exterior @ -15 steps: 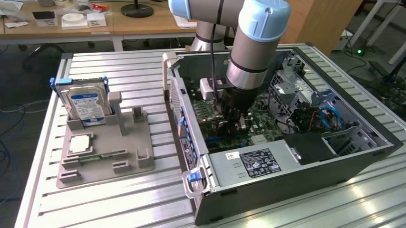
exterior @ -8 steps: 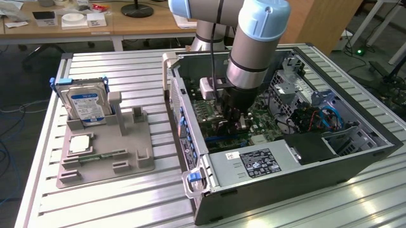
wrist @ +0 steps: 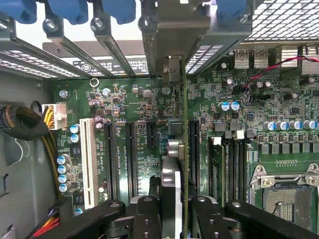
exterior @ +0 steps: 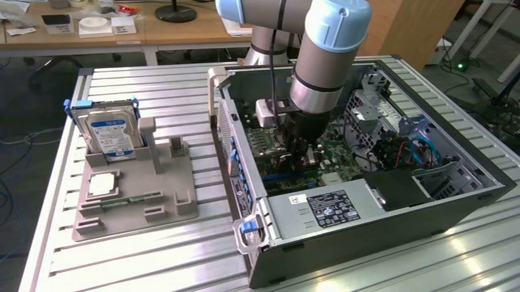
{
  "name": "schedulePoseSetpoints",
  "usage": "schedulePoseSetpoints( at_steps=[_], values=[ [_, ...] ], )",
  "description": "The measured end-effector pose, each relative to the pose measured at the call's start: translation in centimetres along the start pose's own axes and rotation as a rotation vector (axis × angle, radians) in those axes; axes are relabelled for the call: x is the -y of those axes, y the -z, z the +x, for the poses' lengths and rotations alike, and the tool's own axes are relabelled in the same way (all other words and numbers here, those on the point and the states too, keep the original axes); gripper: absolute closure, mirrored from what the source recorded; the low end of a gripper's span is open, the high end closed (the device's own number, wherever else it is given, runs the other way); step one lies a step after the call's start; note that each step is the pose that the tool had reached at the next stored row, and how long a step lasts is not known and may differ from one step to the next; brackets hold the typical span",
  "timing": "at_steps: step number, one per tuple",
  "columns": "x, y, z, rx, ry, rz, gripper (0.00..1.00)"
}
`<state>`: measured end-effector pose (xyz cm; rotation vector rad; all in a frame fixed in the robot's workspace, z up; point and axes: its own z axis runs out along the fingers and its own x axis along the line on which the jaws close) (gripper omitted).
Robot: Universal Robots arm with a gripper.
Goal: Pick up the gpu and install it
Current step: 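Insert the gpu into the slot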
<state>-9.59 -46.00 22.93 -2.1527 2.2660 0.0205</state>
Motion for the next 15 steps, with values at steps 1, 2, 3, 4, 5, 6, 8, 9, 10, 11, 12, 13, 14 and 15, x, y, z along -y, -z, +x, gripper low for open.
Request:
schedulePoseSetpoints(
  at_steps=[1,2,3,4,5,6,8,9,10,11,12,13,14,15],
  values=[
    [0.00,0.00,0.00,-0.0001,0.002,0.0000,0.71],
    [0.00,0.00,0.00,-0.0001,0.003,-0.0001,0.71],
    [0.00,-0.01,0.00,-0.0001,0.004,-0.0001,0.71],
    [0.00,-0.01,0.00,-0.0001,0.004,-0.0001,0.71],
    [0.00,-0.01,0.00,0.0000,0.004,-0.0001,0.71],
    [0.00,-0.01,0.00,0.0000,0.004,-0.0001,0.71],
    [0.00,-0.01,0.00,0.0000,0.004,0.0000,0.71],
    [0.00,-0.02,0.00,0.0000,0.004,-0.0001,0.71],
    [0.00,-0.02,0.00,0.0000,0.004,-0.0001,0.71],
    [0.00,-0.04,0.00,0.0001,0.004,0.0000,0.71],
    [0.00,-0.09,0.00,0.0000,0.004,-0.0001,0.71],
    [0.00,-0.15,0.00,0.0000,0.004,0.0000,0.71],
    [0.00,-0.16,0.00,0.0000,0.004,-0.0001,0.71],
    [0.00,-0.17,0.00,0.0000,0.004,-0.0001,0.71]
  ],
)
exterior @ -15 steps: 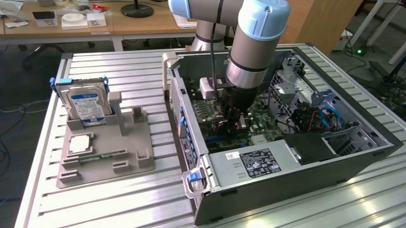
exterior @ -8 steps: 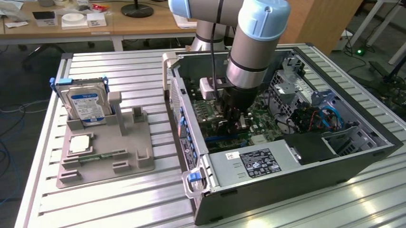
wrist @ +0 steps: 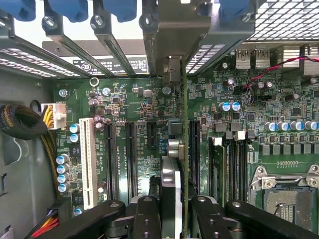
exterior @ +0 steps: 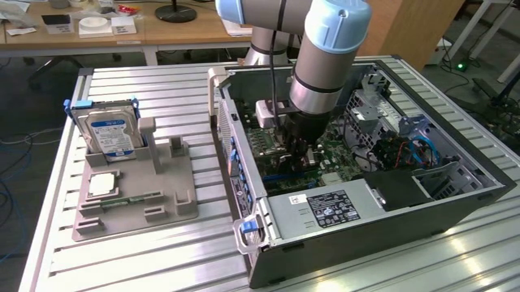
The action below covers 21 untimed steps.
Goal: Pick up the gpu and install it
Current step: 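Insert the gpu into the slot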
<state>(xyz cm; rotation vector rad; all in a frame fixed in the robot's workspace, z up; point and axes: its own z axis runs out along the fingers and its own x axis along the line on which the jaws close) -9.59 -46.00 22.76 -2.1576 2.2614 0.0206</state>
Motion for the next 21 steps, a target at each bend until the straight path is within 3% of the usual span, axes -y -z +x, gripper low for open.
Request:
schedulePoseSetpoints(
  at_steps=[21],
  values=[
    [0.00,-0.37,0.01,-0.0001,0.000,-0.0001,0.71]
  ],
)
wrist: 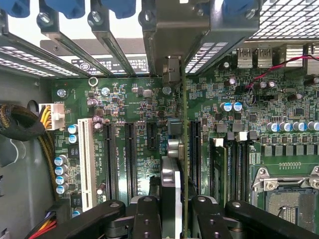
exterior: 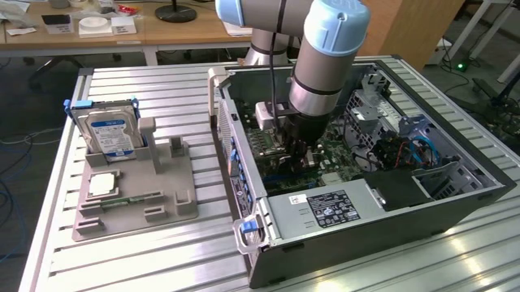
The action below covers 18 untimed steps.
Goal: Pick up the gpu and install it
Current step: 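Insert the gpu into the slot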
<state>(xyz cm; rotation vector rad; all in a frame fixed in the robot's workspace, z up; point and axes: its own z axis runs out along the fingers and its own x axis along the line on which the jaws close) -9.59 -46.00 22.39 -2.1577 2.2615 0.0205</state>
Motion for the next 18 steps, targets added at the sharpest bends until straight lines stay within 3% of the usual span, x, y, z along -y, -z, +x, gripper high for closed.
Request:
schedulePoseSetpoints(
  at_steps=[18],
  values=[
    [-0.03,-0.17,0.00,0.0001,0.000,-0.0001,0.71]
  ],
)
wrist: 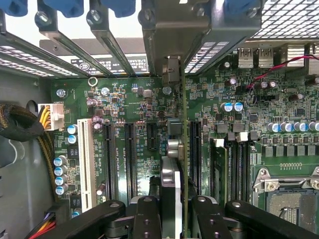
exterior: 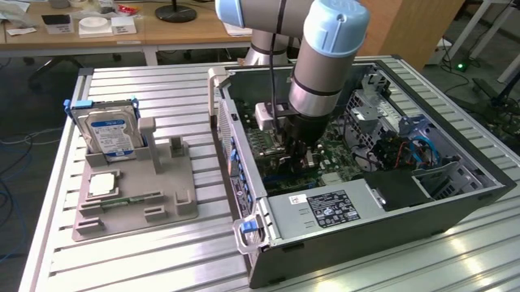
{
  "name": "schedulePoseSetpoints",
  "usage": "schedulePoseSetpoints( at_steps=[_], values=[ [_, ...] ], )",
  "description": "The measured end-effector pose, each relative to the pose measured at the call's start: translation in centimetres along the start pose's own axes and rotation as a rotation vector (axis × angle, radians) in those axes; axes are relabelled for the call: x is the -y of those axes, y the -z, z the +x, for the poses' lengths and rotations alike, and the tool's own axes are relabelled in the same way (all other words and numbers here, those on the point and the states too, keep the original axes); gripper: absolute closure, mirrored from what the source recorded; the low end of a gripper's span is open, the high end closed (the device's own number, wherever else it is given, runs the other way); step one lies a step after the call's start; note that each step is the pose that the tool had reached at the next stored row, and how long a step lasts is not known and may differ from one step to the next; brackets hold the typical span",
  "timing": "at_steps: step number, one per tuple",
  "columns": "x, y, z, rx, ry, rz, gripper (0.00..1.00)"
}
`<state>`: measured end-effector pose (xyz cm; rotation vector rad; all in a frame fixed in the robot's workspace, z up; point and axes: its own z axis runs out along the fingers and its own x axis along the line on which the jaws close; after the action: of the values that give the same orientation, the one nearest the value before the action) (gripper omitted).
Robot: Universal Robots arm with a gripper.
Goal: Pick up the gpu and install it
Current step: 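Insert the gpu into the slot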
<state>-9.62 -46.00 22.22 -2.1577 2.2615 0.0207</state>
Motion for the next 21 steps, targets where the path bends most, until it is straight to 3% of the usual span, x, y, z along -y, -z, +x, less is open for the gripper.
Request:
schedulePoseSetpoints(
  at_steps=[21],
  values=[
    [-0.05,-0.12,-0.15,-0.0010,0.000,-0.0002,0.71]
  ],
)
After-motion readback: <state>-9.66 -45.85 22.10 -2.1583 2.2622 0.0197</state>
